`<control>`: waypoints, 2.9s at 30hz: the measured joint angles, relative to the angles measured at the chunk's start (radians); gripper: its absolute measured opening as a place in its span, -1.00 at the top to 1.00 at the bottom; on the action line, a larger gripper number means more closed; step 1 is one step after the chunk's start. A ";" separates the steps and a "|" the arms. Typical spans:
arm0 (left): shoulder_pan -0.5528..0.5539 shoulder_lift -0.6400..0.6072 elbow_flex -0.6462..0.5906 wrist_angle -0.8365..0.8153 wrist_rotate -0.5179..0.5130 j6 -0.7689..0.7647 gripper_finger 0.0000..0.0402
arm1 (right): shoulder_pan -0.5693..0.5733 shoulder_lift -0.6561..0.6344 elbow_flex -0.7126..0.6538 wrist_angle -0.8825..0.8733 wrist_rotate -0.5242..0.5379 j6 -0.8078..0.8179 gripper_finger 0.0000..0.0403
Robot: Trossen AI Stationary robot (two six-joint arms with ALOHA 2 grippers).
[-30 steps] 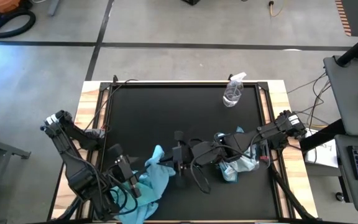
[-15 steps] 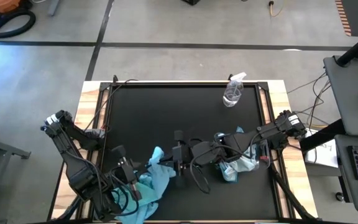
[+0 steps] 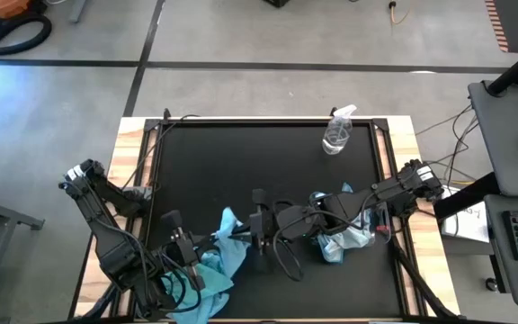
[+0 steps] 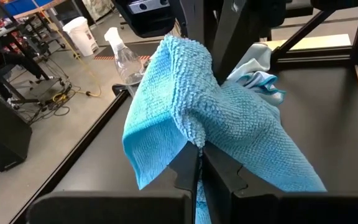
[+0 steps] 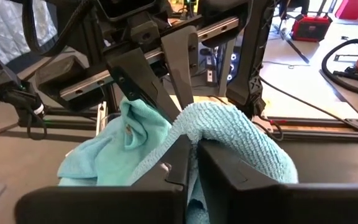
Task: Sort microfiber towel by color & place in baskets
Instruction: Put the blue microfiber towel into the left transparent bin
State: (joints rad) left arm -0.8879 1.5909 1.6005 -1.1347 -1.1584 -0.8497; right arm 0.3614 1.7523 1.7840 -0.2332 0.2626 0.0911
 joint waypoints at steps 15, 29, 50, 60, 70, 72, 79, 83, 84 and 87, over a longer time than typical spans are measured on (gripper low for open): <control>-0.016 0.000 0.009 -0.010 0.044 0.008 1.00 | 0.018 -0.006 0.003 -0.238 -0.009 0.106 0.21; -0.149 0.000 0.257 -0.118 0.115 0.019 1.00 | 0.102 -0.010 0.033 -0.633 -0.009 0.343 0.19; -0.404 -0.006 0.599 -0.423 0.042 -0.210 1.00 | 0.362 -0.010 0.014 -0.853 0.029 0.566 0.27; -0.510 -0.006 0.591 -0.433 0.042 -0.232 1.00 | 0.401 -0.010 -0.011 -0.854 0.080 0.594 0.36; -0.508 -0.012 0.407 -0.436 0.050 -0.306 1.00 | 0.400 -0.010 -0.040 -0.855 0.113 0.606 0.38; -0.504 -0.029 0.347 -0.434 0.050 -0.382 1.00 | 0.400 -0.010 -0.040 -0.855 0.113 0.607 0.38; -0.489 -0.147 0.076 -0.436 0.102 -0.648 1.00 | 0.400 -0.010 -0.040 -0.854 0.113 0.608 0.42; -0.487 -0.248 -0.067 -0.439 0.132 -0.768 1.00 | 0.399 -0.010 -0.040 -0.853 0.114 0.608 0.44; -0.486 -0.270 -0.100 -0.437 0.137 -0.793 1.00 | 0.399 -0.010 -0.040 -0.854 0.114 0.608 0.45; -0.485 -0.338 -0.194 -0.424 0.181 -0.874 1.00 | 0.399 -0.010 -0.040 -0.854 0.115 0.608 0.44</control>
State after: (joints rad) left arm -1.3727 1.2530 1.4064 -1.5589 -0.9775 -1.7237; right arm 0.7609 1.7428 1.7443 -1.0870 0.3771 0.6994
